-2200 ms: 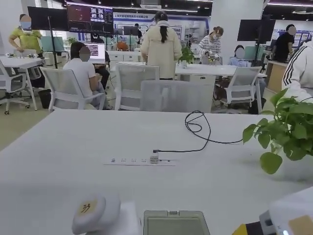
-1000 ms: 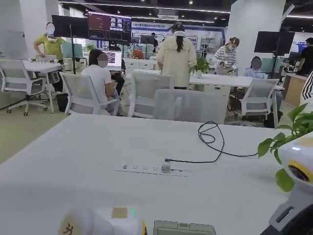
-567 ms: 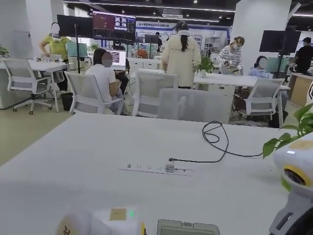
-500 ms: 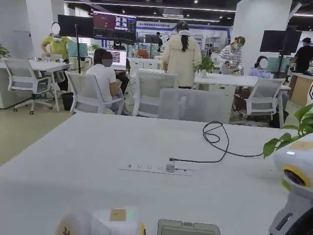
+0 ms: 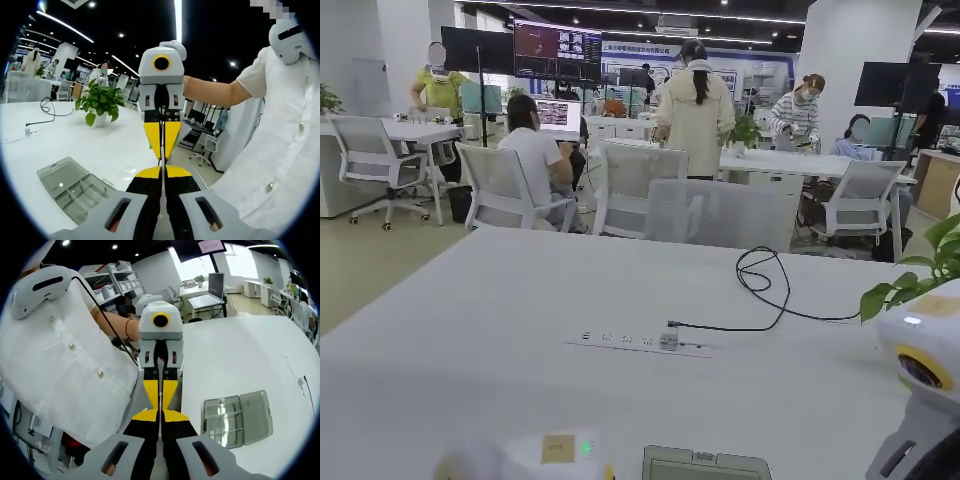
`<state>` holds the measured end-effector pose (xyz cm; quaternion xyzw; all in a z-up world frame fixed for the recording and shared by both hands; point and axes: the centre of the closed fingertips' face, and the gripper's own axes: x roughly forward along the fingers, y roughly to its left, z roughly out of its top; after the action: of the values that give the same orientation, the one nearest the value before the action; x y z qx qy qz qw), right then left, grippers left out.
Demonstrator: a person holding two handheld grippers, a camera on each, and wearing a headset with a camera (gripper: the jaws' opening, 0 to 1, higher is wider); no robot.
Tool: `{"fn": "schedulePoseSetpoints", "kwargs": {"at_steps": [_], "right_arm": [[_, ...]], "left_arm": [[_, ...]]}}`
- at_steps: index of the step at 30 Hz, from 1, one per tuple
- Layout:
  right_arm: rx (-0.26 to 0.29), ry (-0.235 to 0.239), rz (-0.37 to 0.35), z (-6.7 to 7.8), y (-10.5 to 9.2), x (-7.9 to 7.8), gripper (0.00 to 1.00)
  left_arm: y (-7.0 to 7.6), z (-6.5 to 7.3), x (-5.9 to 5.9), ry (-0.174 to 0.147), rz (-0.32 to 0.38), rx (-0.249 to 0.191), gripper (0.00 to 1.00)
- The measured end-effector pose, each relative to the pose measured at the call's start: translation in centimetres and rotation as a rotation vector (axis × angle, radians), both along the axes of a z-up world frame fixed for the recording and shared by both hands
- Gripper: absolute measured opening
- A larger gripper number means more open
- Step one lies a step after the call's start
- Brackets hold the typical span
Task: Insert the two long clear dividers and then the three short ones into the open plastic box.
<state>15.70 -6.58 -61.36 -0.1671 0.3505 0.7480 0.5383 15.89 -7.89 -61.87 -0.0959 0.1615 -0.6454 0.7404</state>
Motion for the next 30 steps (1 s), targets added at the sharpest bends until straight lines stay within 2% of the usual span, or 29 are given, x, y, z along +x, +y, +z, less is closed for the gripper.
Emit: {"fn": "schedulePoseSetpoints", "kwargs": {"at_steps": [6,11,16,23,26,30], "right_arm": [[-0.001,-0.004,-0.007,-0.2,0.2,0.2,0.03],[-0.001,-0.015,-0.014,-0.2,0.6,0.2,0.03],[0.008,-0.025,-0.033,0.0,0.8,0.6,0.03],[0.023,-0.043,-0.057,0.4,0.9,1.8,0.03],[0.029,-0.052,-0.068,0.6,1.1,2.1,0.03],[0.038,-0.069,-0.096,0.6,1.5,2.9,0.03]], "left_arm": [[0.3,-0.2,0.0,0.003,0.011,0.006,0.0],[0.6,-0.6,0.1,-0.011,0.02,0.023,0.0],[1.1,-1.0,0.3,-0.008,0.038,0.036,0.03],[2.1,-1.7,0.7,-0.018,0.073,0.064,0.15],[2.6,-2.2,0.9,-0.026,0.086,0.087,0.19],[3.5,-3.0,1.4,-0.026,0.123,0.115,0.28]]}}
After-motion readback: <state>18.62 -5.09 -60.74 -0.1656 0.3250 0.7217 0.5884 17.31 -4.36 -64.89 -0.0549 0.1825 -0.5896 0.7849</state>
